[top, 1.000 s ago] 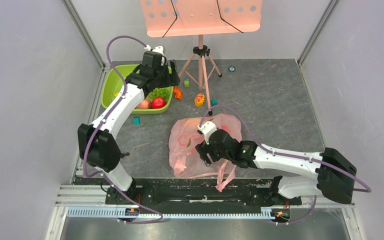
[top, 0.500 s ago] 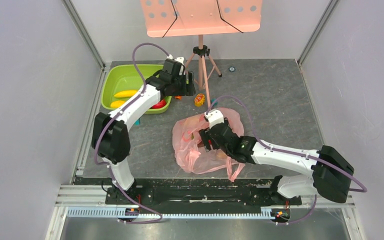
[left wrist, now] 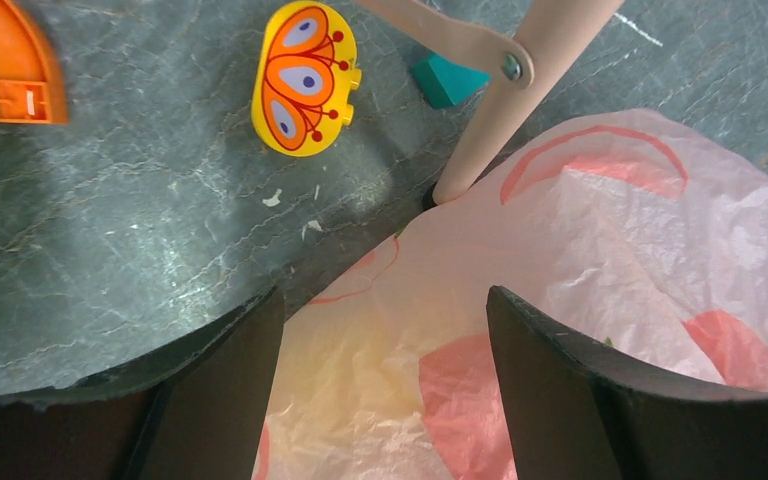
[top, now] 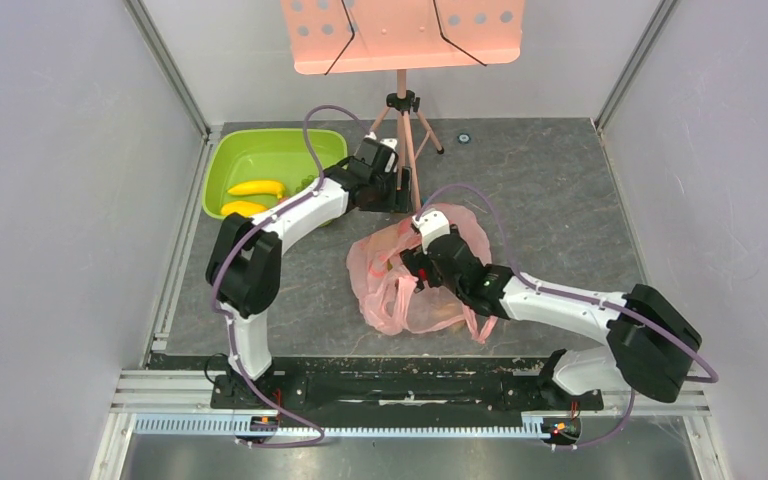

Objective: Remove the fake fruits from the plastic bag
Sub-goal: Adjust the plastic bag at the center of the board, then take out the fake fruit from the plastic bag.

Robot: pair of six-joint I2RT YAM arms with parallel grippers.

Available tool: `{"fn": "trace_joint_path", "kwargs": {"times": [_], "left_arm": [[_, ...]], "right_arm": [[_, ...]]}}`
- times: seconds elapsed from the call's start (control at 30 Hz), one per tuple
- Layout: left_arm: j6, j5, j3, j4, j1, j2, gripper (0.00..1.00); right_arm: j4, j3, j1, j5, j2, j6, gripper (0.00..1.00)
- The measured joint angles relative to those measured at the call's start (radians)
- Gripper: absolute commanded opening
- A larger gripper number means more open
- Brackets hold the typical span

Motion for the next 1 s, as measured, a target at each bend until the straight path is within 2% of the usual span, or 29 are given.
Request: {"fn": "trace_joint_path", "kwargs": {"times": [0.73, 0.9, 1.0], "left_arm": [[0.000, 0.042, 0.007, 0.018, -0.030, 0.135, 0.79], [0.000, 0.046, 0.008, 0.017, -0.030, 0.138, 0.78], [0.000, 0.049, 0.009, 0.018, -0.030, 0.138, 0.77]], "right_arm": [[0.096, -0.003, -0.095, -0.113, 0.164, -0.124, 0.95], [0.109, 0.003, -0.105, -0.121, 0.197, -0.135, 0.90], [0.125, 0.007, -0.107, -0.125, 0.203, -0.142, 0.83]]}}
